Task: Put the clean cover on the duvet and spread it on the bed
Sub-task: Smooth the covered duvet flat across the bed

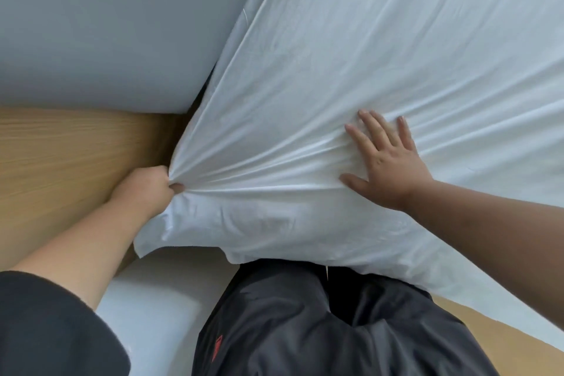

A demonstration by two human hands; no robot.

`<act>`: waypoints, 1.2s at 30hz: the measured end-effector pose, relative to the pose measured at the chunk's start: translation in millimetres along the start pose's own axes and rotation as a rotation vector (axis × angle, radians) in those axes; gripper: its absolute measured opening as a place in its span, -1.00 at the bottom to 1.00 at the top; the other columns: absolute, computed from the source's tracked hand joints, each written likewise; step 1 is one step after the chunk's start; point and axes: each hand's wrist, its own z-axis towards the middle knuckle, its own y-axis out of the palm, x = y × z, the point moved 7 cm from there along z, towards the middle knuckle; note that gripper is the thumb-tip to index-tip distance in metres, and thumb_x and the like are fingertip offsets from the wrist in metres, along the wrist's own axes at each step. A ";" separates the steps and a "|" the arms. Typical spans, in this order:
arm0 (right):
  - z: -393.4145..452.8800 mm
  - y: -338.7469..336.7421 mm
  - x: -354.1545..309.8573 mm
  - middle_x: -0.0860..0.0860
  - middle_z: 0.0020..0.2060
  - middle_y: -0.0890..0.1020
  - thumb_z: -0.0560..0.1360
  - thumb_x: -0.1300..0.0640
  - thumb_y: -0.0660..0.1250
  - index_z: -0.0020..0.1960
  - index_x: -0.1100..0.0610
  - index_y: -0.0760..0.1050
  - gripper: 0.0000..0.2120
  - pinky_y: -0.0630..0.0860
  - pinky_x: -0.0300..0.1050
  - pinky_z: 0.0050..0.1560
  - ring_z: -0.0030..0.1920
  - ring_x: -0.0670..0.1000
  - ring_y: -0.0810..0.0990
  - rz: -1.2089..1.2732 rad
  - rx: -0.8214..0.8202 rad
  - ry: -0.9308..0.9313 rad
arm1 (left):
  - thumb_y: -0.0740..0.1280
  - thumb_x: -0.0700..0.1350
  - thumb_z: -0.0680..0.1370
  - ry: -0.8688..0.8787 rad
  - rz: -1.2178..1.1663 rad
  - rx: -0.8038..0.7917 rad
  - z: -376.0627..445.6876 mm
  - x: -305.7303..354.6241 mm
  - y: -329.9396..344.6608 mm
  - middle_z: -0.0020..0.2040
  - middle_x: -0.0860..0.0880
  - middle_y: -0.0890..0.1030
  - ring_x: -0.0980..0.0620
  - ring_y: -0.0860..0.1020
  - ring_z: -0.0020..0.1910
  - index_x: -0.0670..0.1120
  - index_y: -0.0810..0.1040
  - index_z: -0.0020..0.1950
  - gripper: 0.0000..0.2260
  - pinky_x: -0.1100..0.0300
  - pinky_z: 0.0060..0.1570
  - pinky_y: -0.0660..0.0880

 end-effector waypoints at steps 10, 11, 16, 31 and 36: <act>-6.0 19.2 28.6 0.07 0.62 -0.32 0.51 -0.40 0.08 0.64 -0.07 -0.27 -0.10 -0.45 0.25 0.51 0.59 0.06 -0.41 -0.039 0.016 0.103 | 0.34 0.02 0.55 -0.201 0.280 -0.021 -15.9 57.0 22.7 0.39 -0.22 0.36 -0.28 0.37 0.36 -0.20 0.29 0.45 -0.45 -0.11 0.29 0.41; -9.5 20.9 32.7 0.07 0.61 -0.35 0.51 -0.40 0.06 0.64 -0.08 -0.29 -0.11 -0.44 0.26 0.52 0.58 0.06 -0.43 -0.036 0.026 0.123 | 0.36 0.00 0.54 -0.113 0.234 0.064 -20.3 81.0 16.0 0.36 -0.23 0.36 -0.30 0.38 0.34 -0.20 0.33 0.41 -0.48 -0.14 0.26 0.41; -32.2 17.8 66.1 0.05 0.59 -0.40 0.55 -0.41 -0.01 0.61 -0.08 -0.39 -0.14 -0.32 0.28 0.56 0.59 0.10 -0.42 0.018 0.060 0.265 | 0.38 -0.07 0.54 0.527 0.005 0.479 -89.4 229.7 -25.3 0.28 -0.21 0.41 -0.27 0.38 0.25 -0.19 0.42 0.28 -0.62 -0.19 0.24 0.39; -158.5 86.8 173.4 0.00 0.49 -0.53 0.57 -0.37 -0.24 0.57 0.01 -0.46 -0.24 -0.52 0.19 0.48 0.48 -0.03 -0.59 0.054 0.069 0.383 | 0.12 0.10 0.68 1.200 0.549 0.350 -185.0 445.9 113.1 0.65 -0.11 -0.20 -0.09 -0.25 0.62 -0.12 -0.14 0.65 -0.33 0.01 0.57 -0.31; -161.9 73.9 237.3 -0.04 0.57 -0.40 0.60 -0.34 -0.16 0.63 0.07 -0.33 -0.22 -0.45 0.11 0.53 0.55 -0.07 -0.47 0.243 0.228 0.614 | 0.10 0.00 0.69 1.368 0.545 0.296 -202.4 518.0 125.2 0.65 -0.07 -0.14 0.02 -0.27 0.59 -0.12 -0.07 0.65 -0.41 0.17 0.47 -0.45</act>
